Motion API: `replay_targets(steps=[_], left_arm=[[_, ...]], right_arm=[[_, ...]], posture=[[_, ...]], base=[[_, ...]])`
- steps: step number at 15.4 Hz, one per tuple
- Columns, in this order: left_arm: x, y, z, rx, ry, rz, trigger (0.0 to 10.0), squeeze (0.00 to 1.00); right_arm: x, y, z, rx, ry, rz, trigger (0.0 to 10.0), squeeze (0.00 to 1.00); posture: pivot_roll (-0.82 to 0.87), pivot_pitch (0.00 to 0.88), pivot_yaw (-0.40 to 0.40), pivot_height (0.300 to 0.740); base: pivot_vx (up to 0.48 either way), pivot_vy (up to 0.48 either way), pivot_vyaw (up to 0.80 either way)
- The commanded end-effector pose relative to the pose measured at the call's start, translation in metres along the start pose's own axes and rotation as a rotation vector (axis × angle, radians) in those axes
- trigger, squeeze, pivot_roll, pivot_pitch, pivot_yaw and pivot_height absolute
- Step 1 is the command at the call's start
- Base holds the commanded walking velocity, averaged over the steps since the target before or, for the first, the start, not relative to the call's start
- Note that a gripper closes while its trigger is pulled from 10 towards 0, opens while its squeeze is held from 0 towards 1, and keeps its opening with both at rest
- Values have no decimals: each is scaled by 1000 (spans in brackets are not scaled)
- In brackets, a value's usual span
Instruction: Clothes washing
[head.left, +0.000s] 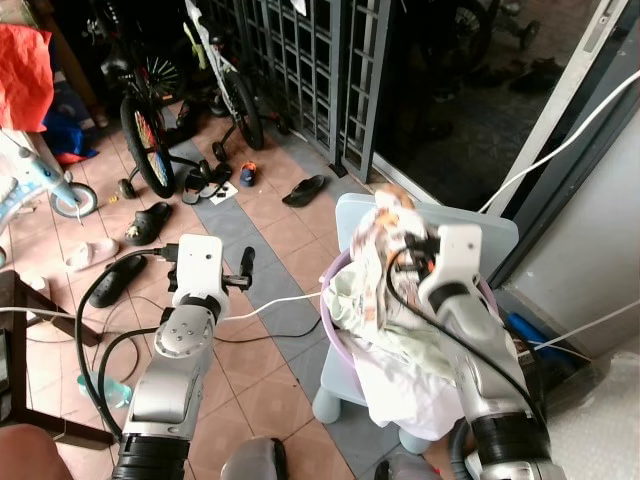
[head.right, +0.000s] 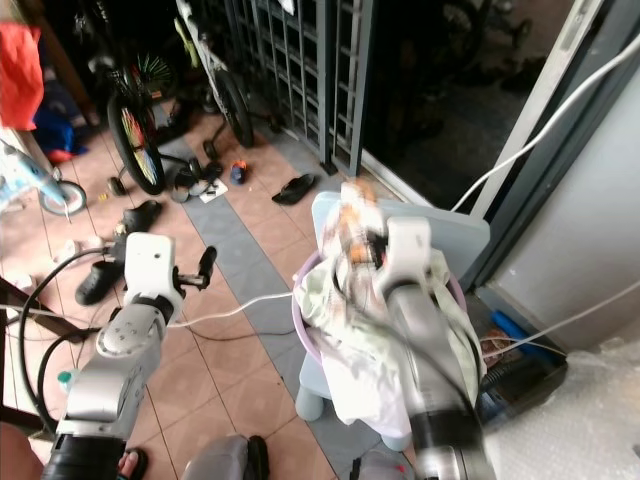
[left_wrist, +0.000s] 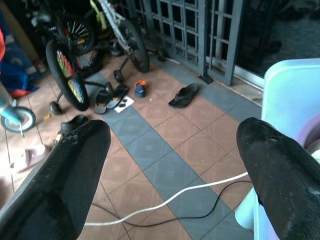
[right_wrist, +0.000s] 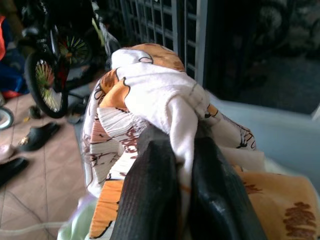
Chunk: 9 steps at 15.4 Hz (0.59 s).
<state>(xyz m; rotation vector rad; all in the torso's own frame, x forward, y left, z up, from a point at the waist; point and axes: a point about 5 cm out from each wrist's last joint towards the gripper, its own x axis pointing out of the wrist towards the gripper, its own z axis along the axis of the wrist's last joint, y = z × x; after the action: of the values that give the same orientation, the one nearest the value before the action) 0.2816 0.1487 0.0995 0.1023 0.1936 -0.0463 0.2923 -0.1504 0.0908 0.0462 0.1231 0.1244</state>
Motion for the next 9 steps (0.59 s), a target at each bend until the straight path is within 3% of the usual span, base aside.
replay_targets(steps=[1, 3, 6, 7, 8, 9], left_arm=[[1, 1, -4, 16, 7, -4, 10000, 0], [1, 3, -2, 24, -26, 8, 10000, 0], [2, 6, 0, 41, -58, 55, 10000, 0], [4, 1, 0, 44, -58, 45, 10000, 0], [6, -5, 2, 30, -71, 16, 10000, 0], [6, -7, 3, 29, -74, 13, 10000, 0]], right_arm=[[-6, 3, 6, -8, -25, 31, 0, 0], [-20, -6, 16, -22, -94, 17, 0, 0], [-21, -10, 57, -108, -278, -62, 0, 0], [-18, -5, 63, -138, -303, -61, 1098, 0], [-18, 3, 65, -170, -306, -37, 10000, 0], [-18, 4, 65, -165, -303, -35, 10000, 0]], posture=[[-52, 0, 88, 740], [-51, 0, 96, 740], [-81, 0, 131, 740], [-84, 0, 131, 740], [-89, 0, 128, 740], [-91, 0, 126, 740]], base=[[0, 0, 0], [0, 0, 0], [0, 0, 0], [0, 0, 0], [0, 0, 0], [-285, 0, 0]])
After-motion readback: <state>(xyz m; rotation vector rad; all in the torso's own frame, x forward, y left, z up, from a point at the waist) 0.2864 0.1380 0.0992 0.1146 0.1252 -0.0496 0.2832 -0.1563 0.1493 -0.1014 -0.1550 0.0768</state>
